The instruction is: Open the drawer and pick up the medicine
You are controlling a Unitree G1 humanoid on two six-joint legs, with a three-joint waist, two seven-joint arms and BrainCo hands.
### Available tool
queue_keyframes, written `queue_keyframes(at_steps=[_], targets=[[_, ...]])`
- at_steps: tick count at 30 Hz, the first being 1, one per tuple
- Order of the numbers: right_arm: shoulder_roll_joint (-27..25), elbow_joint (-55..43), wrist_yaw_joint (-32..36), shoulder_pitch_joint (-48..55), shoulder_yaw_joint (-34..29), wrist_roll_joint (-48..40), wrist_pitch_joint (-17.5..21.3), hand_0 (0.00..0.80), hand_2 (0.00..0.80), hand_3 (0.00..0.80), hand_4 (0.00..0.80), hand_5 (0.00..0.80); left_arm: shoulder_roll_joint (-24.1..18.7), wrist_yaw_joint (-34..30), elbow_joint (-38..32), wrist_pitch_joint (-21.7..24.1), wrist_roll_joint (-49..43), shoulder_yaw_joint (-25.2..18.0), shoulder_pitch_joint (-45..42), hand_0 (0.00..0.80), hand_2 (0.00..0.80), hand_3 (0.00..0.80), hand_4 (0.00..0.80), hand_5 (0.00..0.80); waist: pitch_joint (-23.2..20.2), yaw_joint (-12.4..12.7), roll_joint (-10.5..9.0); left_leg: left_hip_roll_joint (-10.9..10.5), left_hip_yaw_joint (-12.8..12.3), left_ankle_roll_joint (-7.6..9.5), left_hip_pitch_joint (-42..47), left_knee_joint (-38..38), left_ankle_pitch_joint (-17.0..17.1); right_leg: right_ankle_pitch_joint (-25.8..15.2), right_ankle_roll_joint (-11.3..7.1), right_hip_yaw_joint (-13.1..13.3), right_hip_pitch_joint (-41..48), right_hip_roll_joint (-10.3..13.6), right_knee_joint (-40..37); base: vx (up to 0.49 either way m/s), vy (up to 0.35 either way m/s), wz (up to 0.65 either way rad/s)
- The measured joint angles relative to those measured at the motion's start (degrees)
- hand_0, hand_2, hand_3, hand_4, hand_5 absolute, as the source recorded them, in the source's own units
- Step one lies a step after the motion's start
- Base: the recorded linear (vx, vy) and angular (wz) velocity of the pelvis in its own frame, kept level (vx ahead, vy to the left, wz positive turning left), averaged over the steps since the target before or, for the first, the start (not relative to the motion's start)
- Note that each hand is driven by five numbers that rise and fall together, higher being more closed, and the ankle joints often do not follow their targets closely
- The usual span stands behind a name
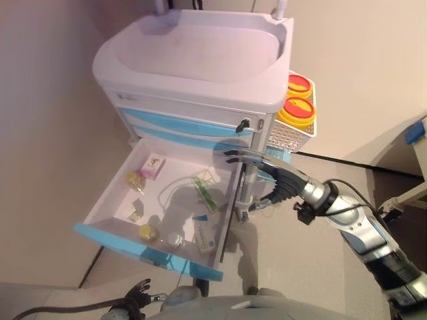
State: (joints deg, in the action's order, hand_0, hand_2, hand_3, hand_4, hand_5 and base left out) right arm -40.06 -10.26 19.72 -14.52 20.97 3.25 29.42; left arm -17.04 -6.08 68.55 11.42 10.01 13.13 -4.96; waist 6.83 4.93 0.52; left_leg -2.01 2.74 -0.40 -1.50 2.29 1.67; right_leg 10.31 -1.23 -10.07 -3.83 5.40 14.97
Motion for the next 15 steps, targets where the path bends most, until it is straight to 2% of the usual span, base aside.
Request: queue_keyframes(at_steps=[3, 7, 12, 15], targets=[[1.8, 0.1, 0.4, -6.8, 4.8, 0.3, -1.7, 0.0, 0.0, 0.0, 0.0, 0.0, 0.1, 1.1, -0.1, -0.1, 0.1, 0.6, 1.3, 0.0, 0.0, 0.0, 0.0, 0.0, 0.9, 2.3, -0.39, -0.1, 0.8, -0.16, -0.4, 0.2, 0.3, -0.2, 0.28, -0.9, 0.3, -0.1, -0.3, -0.035, 0.018, 0.16], [6.3, 3.0, 0.1, -13.9, 9.9, 3.2, -4.3, 0.0, 0.0, 0.0, 0.0, 0.0, 0.2, 1.7, -0.3, -0.4, 0.1, 0.9, 2.8, 0.0, 0.0, 0.0, 0.0, 0.0, 2.2, 5.6, -1.21, -0.1, 2.6, -0.36, -1.1, 0.3, 0.5, -0.3, 0.38, -3.5, 1.4, -0.1, -1.6, -0.031, 0.001, 0.32], [8.3, 14.0, -3.0, -19.6, 17.6, 13.1, -7.5, 0.0, 0.0, 0.0, 0.0, 0.0, 0.1, 1.9, -1.2, -2.5, 0.7, 1.2, 4.2, 0.0, 0.0, 0.0, 0.0, 0.0, 4.1, 10.4, -1.79, -0.3, 5.9, -0.69, -1.9, 0.4, 0.8, -0.3, 0.37, -7.3, 3.3, -0.1, -3.6, -0.044, -0.018, 0.39], [11.1, 23.3, -6.7, -22.0, 21.0, 18.0, -9.5, 0.0, 0.0, 0.0, 0.0, 0.0, -0.4, 1.8, -1.5, -2.6, 0.4, 2.3, 4.3, 0.0, 0.0, 0.0, 0.0, 0.0, 4.7, 12.2, -2.3, -0.5, 8.0, -1.04, -3.2, 0.4, 1.2, -0.3, 0.48, -8.7, 3.4, -0.2, -4.7, -0.009, -0.021, 0.38]])
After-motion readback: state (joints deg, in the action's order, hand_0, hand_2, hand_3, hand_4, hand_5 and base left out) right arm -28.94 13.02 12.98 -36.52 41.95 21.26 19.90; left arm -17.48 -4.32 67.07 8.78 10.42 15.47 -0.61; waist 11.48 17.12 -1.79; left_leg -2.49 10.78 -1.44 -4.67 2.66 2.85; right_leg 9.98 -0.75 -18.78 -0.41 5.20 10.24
